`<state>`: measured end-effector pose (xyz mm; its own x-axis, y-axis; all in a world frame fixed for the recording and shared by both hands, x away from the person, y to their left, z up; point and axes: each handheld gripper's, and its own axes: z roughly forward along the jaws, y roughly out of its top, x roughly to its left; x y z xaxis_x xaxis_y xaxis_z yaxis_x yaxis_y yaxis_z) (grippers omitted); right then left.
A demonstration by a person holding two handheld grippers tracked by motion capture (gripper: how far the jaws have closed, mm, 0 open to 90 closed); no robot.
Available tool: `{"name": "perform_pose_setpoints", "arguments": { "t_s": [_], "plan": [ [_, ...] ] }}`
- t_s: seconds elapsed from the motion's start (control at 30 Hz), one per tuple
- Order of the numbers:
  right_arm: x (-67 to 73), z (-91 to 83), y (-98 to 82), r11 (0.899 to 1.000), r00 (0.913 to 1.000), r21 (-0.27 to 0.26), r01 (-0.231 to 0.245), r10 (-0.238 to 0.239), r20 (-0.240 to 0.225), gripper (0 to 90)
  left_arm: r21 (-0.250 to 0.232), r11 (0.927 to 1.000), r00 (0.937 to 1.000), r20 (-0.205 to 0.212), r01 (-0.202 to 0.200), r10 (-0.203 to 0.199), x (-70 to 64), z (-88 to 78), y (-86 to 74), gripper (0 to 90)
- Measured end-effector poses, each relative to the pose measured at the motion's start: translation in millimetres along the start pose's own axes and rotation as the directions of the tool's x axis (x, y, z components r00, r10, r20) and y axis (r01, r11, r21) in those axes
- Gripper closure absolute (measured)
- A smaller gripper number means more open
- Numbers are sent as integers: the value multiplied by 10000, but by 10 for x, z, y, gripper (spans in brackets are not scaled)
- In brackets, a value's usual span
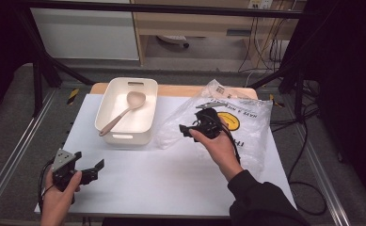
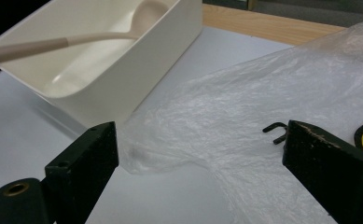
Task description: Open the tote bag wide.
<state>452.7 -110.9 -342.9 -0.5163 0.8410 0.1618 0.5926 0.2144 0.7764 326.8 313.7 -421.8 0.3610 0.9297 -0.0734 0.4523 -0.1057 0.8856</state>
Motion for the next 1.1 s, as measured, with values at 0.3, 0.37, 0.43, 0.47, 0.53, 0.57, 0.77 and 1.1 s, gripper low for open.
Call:
{"name": "perform_pose_setpoints", "arguments": {
  "t_s": [0.3, 0.37, 0.43, 0.47, 0.53, 0.57, 0.77, 1.1],
  "plan": [
    [-348, -252, -149, 9980, 9986, -592, 204, -175, 498, 110, 1, 10000, 10000, -43, 51, -51, 8, -3, -2, 62],
    [-390, -285, -203, 9973, 9972, -606, 416, -377, 650, 107, -24, 10000, 9999, -47, 91, -92, 11, -4, -3, 62],
    [-449, -325, -275, 9963, 9961, -598, 615, -575, 671, 108, -37, 9999, 9999, -55, 104, -104, 13, -7, -4, 62],
    [-489, -344, -311, 9958, 9956, -604, 691, -649, 680, 110, -37, 9999, 9999, -55, 108, -108, 13, -6, -4, 62],
    [-562, -378, -381, 9952, 9955, -645, 737, -696, 637, 111, -9, 9999, 9999, -44, 108, -108, 12, -2, -4, 62],
    [-601, -392, -415, 9956, 9965, -621, 699, -668, 511, 111, 16, 9999, 9999, -47, 101, -101, 11, 1, -4, 62],
    [-774, -357, -566, 9942, 9943, -495, 952, -925, 539, 109, 47, 10000, 9999, -72, 71, -70, 2, 10, -3, 62],
    [-886, -3, -794, 9846, 9861, 631, 1632, -1648, 201, 125, 85, 10000, 10000, -17, 24, -24, -8, 18, 0, 62]
  ]
}}
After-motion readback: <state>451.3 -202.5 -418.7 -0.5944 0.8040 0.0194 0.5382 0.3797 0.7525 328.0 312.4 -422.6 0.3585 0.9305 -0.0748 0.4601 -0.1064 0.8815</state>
